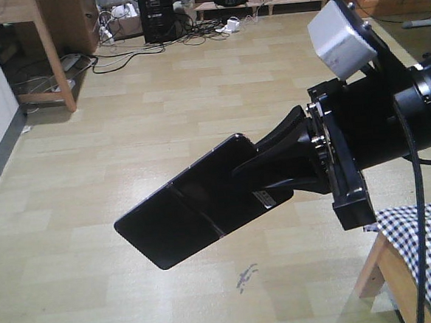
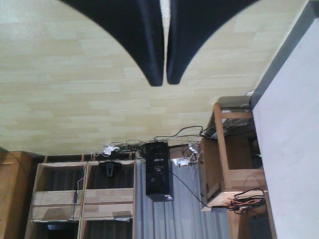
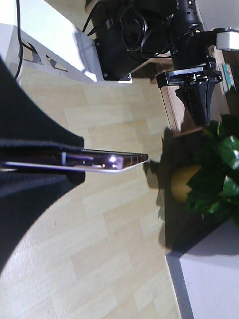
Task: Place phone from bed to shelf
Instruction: 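Hold the phone in the right gripper while the base turns away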
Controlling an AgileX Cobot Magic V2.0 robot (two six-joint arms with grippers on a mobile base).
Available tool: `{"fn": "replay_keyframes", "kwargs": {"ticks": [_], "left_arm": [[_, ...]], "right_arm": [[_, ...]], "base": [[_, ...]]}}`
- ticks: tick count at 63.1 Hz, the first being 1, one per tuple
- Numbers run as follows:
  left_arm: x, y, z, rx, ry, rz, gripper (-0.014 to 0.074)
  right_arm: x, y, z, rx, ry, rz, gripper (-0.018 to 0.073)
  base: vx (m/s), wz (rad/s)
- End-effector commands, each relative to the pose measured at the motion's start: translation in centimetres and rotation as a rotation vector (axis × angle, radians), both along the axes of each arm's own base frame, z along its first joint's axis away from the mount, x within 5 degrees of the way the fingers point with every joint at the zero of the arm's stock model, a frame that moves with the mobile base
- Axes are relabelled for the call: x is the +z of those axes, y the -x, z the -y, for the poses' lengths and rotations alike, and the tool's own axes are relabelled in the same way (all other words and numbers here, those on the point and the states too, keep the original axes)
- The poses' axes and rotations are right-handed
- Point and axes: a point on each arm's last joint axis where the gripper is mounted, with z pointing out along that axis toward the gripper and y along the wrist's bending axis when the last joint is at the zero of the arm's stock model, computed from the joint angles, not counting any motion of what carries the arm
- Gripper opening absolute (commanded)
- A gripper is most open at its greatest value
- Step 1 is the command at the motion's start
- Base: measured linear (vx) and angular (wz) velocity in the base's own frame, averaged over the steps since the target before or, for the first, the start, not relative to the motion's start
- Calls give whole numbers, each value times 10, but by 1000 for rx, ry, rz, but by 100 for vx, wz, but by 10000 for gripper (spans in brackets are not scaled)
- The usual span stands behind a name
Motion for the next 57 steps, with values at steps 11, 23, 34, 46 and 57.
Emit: {"fn": "replay_keyframes", "kwargs": {"ticks": [11,23,34,46,57], "left_arm": [[15,1,0,-2,11,108,1],[15,1,0,-2,11,108,1],[15,1,0,-2,11,108,1],[15,1,0,-2,11,108,1],[15,1,0,-2,11,108,1]], "right_arm": [[20,13,-2,48,-98,4,-3],[20,13,-2,48,-98,4,-3],[20,12,-2,47,-98,4,-3],[20,13,-2,48,-98,4,-3],[20,13,-2,48,-98,4,-3]], "base": [[33,-11],[31,-9],[28,-6],[27,-5],[28,-2]]}}
